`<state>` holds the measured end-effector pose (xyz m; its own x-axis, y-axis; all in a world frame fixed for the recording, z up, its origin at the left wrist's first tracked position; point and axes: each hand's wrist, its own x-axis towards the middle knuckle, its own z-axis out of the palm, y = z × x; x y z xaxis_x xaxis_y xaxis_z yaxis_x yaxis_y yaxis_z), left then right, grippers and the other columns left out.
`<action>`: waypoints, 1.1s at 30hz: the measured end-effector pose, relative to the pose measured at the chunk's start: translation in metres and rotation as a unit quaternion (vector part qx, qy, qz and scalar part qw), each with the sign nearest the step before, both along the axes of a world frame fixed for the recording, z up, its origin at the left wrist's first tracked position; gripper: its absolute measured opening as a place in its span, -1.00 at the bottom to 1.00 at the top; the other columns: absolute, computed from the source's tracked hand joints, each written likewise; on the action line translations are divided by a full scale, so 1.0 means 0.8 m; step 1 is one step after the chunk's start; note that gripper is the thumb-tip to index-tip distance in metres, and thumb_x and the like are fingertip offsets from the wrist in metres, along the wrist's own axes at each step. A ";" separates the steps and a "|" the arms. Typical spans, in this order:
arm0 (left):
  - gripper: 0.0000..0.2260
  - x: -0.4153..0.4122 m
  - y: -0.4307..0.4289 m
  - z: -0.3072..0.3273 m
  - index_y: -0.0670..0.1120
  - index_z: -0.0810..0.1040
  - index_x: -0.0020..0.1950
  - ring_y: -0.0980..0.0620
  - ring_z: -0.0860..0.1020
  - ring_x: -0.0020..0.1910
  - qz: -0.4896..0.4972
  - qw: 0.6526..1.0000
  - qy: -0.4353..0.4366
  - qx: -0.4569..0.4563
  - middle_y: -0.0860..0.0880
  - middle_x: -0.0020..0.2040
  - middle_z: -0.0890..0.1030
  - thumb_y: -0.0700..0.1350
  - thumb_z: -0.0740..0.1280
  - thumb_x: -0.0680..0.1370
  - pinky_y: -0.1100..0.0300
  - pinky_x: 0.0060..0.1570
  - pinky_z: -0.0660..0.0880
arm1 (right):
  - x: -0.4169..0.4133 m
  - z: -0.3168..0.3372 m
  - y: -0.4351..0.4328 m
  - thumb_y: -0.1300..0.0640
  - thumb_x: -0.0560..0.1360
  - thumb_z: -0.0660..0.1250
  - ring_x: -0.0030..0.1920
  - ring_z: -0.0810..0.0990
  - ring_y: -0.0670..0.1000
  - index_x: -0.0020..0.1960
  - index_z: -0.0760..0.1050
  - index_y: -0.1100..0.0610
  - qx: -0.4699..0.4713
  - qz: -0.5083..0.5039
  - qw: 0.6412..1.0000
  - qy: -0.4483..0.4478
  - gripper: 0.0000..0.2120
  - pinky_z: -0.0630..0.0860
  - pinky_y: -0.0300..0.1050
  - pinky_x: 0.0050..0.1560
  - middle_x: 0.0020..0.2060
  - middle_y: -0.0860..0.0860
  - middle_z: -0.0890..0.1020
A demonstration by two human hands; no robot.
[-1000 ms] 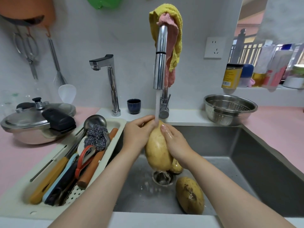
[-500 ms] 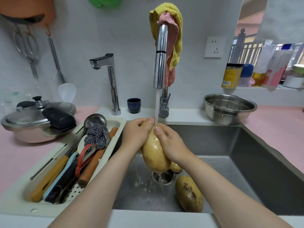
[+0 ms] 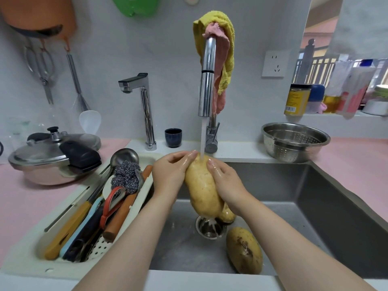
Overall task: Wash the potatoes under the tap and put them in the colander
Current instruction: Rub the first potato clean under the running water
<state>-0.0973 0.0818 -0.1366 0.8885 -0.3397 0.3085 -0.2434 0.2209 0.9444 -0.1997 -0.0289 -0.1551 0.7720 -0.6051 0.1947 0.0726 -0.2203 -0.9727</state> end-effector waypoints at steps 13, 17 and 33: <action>-0.15 -0.011 0.003 -0.025 0.17 0.34 0.53 0.02 0.55 0.30 -0.181 0.974 0.101 0.092 0.10 0.36 0.54 0.12 0.62 0.30 -0.09 0.28 0.56 | -0.001 -0.002 0.007 -0.10 0.67 0.23 0.19 0.59 -0.09 0.40 0.38 -0.14 0.037 -0.029 0.998 -0.031 -0.69 0.58 -0.06 0.18 0.29 -0.07 0.56; -0.09 -0.009 0.010 -0.027 0.23 0.30 0.48 0.04 0.58 0.24 -0.211 0.962 0.052 0.163 0.10 0.29 0.56 0.20 0.63 0.21 -0.10 0.23 0.59 | 0.001 0.003 0.013 -0.16 0.66 0.22 0.31 0.52 0.02 0.39 0.35 -0.22 -0.011 -0.019 1.000 -0.004 -0.69 0.49 0.13 0.38 0.33 -0.02 0.51; -0.15 0.020 0.035 -0.018 0.15 0.54 0.33 0.09 0.58 0.08 -0.120 0.902 -0.195 0.366 0.12 0.15 0.61 0.30 0.61 0.06 0.08 0.11 0.56 | -0.005 0.037 -0.007 0.07 0.67 0.30 0.23 0.61 0.07 0.47 0.34 -0.20 -0.087 0.154 0.973 0.151 -0.58 0.63 0.08 0.21 0.25 -0.02 0.59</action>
